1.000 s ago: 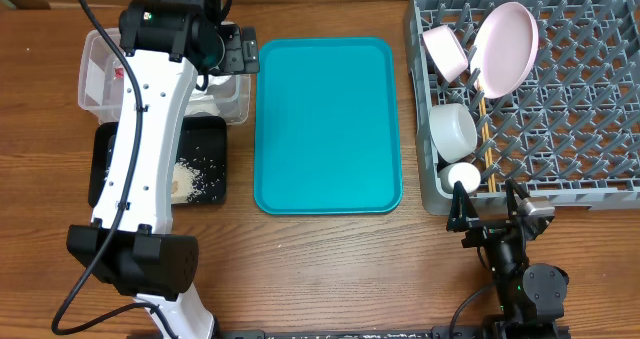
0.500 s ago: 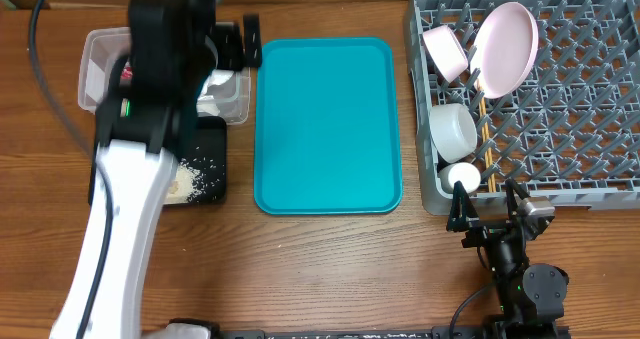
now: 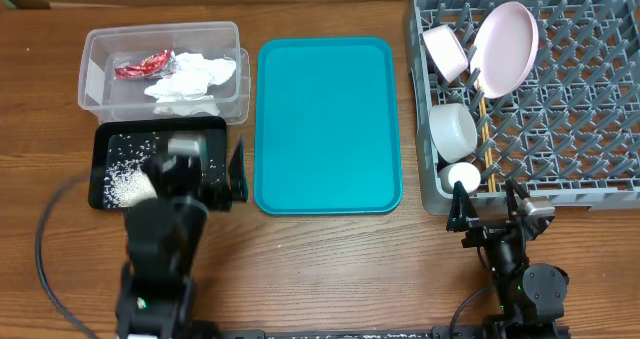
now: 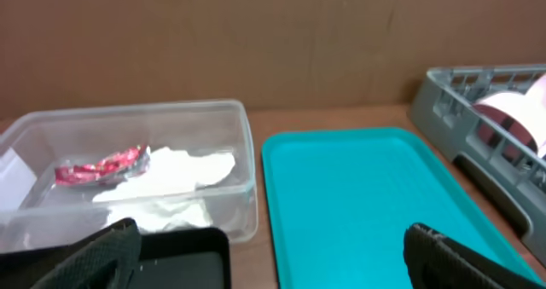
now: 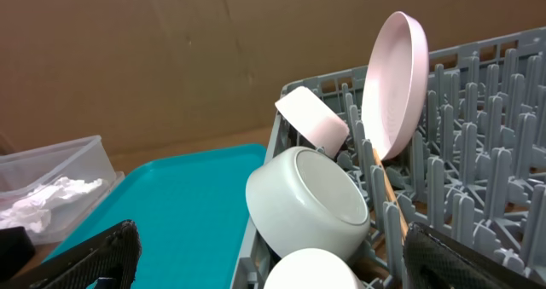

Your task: Sort waste into correct bins and load items into the dishwasher

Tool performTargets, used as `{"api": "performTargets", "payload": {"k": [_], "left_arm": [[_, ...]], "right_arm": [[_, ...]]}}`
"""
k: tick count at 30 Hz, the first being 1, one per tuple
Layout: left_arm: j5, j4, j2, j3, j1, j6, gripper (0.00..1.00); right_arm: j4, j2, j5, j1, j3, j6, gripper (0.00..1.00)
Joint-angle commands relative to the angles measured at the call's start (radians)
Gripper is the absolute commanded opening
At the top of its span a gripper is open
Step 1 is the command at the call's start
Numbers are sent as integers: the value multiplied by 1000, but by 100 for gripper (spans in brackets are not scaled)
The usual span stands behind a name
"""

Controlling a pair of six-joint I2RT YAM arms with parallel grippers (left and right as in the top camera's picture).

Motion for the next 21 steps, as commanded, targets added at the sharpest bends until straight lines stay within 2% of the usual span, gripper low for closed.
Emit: {"api": "performTargets", "payload": {"k": [1,6,12,15,17,21], "left_arm": [[15,78,-170,-190,21,14,100],[11,136,-374,-357,32,16,100],[8,133,-553,-463,69,23,100],[15,119,-610,-496,86,23,100],[14,52,-639,-495,92,24,100],[10,-9,-637,-494,97,23,100]], "right_arm": [[3,-11,8,6,-11,0,100],[3,-11,8,6,-11,0,100],[3,-11,8,6,-11,0,100],[4,-11,8,6,-11,0,100],[4,-11,8,6,-11,0,100],[3,-11,8,6,-11,0,100]]}}
